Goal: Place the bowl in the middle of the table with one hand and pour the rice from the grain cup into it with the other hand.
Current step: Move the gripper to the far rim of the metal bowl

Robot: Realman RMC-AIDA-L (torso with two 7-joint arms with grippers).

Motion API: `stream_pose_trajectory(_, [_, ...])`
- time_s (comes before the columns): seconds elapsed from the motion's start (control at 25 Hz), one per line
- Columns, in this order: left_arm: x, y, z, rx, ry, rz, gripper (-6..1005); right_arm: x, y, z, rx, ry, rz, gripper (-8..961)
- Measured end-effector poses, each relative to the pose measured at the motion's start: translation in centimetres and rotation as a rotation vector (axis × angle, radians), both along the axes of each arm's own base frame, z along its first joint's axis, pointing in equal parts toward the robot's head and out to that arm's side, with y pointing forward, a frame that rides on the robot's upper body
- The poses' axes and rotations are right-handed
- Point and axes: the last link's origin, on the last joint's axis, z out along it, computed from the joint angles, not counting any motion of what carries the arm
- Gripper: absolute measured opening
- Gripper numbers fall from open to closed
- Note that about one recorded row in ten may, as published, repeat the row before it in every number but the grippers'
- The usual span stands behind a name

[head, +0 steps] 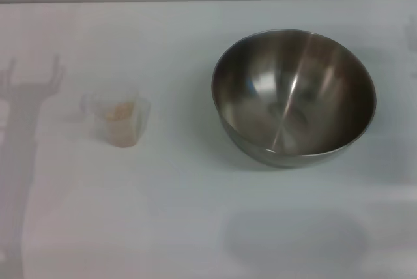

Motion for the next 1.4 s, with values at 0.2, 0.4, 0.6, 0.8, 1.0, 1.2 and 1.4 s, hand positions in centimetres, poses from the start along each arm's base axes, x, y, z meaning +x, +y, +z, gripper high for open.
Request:
stream_pose_trajectory(0.2, [0.0,0.0,0.1,0.007,-0.002,-0.003,864,-0.2,0.2,0.0,0.001,0.000,0.007,680])
stream_pose_trajectory(0.4, [0.1,0.0,0.1,0.005,-0.001,-0.007,864,-0.4,0.2,0.1,0.006,0.000,0.013,680])
stream_pose_trajectory(0.6, [0.2,0.1,0.0,0.004,0.002,-0.011,863,-0.3,0.1,0.1,0.007,-0.019,0.011,680])
stream_pose_trajectory(0.8, [0.3,0.2,-0.1,-0.007,0.007,-0.015,864,-0.7,-0.1,0.3,0.041,-0.146,0.003,680])
stream_pose_trajectory(1.0, [0.5,0.4,-0.2,-0.012,0.007,-0.017,864,-1.1,0.2,0.4,0.047,-0.154,0.012,679])
stream_pose_trajectory(1.2, [0.5,0.5,-0.3,-0.017,0.007,-0.015,863,-1.6,2.2,0.0,-0.048,-0.082,-0.027,679])
stream_pose_trajectory(1.4, [0.5,0.5,-0.2,-0.015,0.008,-0.015,863,-3.7,3.5,-0.7,-0.174,0.019,-0.050,679])
